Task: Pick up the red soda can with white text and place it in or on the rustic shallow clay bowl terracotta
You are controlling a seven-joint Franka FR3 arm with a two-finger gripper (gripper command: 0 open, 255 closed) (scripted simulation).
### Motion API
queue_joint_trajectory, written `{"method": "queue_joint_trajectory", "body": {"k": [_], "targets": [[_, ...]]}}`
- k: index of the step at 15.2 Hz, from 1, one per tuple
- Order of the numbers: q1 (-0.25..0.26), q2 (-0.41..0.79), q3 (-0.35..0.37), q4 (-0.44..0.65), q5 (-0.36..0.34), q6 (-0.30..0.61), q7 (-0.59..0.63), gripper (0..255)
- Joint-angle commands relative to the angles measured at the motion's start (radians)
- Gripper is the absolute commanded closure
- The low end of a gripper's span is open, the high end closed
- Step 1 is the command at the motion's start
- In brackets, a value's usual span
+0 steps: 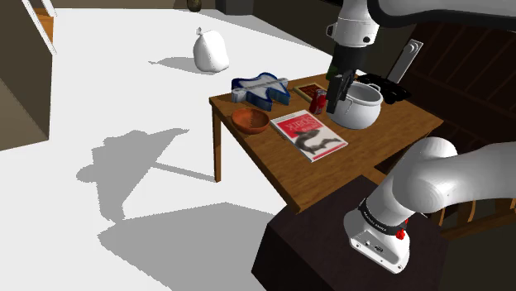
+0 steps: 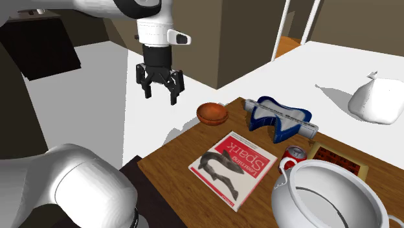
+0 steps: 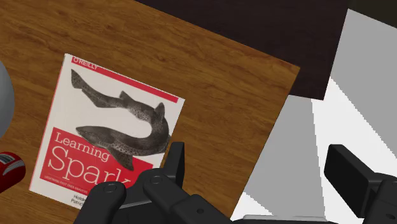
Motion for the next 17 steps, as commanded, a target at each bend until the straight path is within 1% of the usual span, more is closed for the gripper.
{"method": "queue_joint_trajectory", "body": {"k": [1,9,13,17], "targets": [[0.000,0.000,0.000,0.000,0.000,0.000,0.000,0],[-0.071,0.111,-0.149,-0.040,-0.115,0.187,-0.157,0],[-0.101,0.199,-0.223,-0.029,-0.157,0.284,-0.232,0],[-0.124,0.304,-0.295,0.003,-0.182,0.379,-0.308,0]]}}
